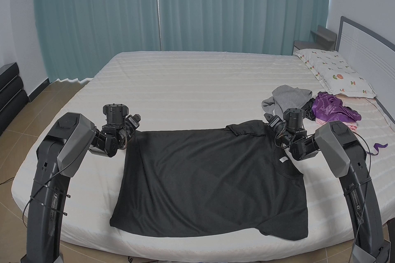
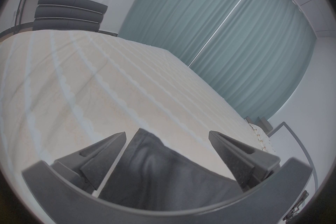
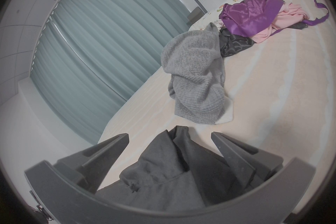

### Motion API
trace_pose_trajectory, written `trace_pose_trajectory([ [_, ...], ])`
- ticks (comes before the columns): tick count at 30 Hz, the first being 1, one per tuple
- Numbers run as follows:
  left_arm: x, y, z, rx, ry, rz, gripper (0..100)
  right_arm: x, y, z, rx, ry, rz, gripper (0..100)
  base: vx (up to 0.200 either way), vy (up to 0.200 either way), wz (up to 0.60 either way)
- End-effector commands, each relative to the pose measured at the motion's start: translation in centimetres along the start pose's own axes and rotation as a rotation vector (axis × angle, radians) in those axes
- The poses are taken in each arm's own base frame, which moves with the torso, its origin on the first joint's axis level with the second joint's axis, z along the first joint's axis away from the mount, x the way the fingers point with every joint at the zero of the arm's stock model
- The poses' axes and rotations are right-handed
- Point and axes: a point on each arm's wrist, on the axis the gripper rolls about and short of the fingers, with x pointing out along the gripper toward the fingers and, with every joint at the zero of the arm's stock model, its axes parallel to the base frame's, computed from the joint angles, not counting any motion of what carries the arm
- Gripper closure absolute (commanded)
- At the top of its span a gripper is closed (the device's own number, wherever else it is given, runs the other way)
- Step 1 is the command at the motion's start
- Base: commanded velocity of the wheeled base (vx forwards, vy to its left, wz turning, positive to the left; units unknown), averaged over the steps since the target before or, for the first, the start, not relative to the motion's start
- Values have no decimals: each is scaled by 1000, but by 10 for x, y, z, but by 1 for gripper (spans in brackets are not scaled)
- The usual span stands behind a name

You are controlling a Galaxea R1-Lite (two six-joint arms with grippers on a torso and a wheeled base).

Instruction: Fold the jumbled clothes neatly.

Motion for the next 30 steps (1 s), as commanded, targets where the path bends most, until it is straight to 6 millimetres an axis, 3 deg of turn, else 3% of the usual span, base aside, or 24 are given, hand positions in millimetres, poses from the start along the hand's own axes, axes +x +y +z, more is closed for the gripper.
trace_pose_trajectory([
  [1, -18, 3, 9, -1, 19, 26, 0, -24, 10, 28, 23, 4, -6, 0, 0, 0, 0],
  [2, -18, 3, 9, -1, 19, 26, 0, -24, 10, 28, 23, 4, -6, 0, 0, 0, 0],
  [4, -51, 4, 19, 0, 76, 19, 0, -60, 13, 36, 38, 73, 11, 0, 0, 0, 0],
  [7, -67, 5, 22, -1, 107, 4, 0, -77, 13, 36, 36, 103, 19, 0, 0, 0, 0],
  [8, -89, 7, 28, -5, 137, -12, 0, -97, 14, 36, 36, 134, 30, 0, 0, 0, 0],
  [11, -123, 15, 29, -6, 179, -3, 0, -139, 18, 38, 35, 192, 55, 0, 0, 0, 0],
  [13, -132, 20, 29, -6, 190, 12, 0, -150, 17, 38, 36, 206, 61, 0, 0, 0, 0],
  [14, -155, 27, 26, -7, 222, 37, 0, -178, 14, 34, 36, 246, 83, 0, 0, 0, 0],
  [16, -174, 36, 20, -10, 272, 44, 0, -201, 6, 23, 33, 294, 80, 0, 0, 0, 0],
  [17, -174, 36, 20, -10, 272, 44, 0, -201, 6, 23, 33, 294, 80, 0, 0, 0, 0],
  [18, -193, 46, 11, -14, 326, 43, 0, -221, -5, 9, 30, 340, 52, 0, 0, 0, 0],
  [22, -215, 55, 0, -29, 368, 55, 0, -246, -19, -4, 32, 375, 19, 0, 0, 0, 0],
  [23, -231, 61, -6, -50, 391, 71, 0, -265, -30, -11, 28, 395, -2, 0, 0, 0, 0],
  [25, -246, 67, -13, -57, 425, 75, 0, -280, -38, -15, 27, 393, -6, 0, 0, 0, 0],
  [30, -263, 80, -28, -76, 544, 61, 0, -294, -50, -23, 38, 405, -11, 0, 0, 0, 0],
])
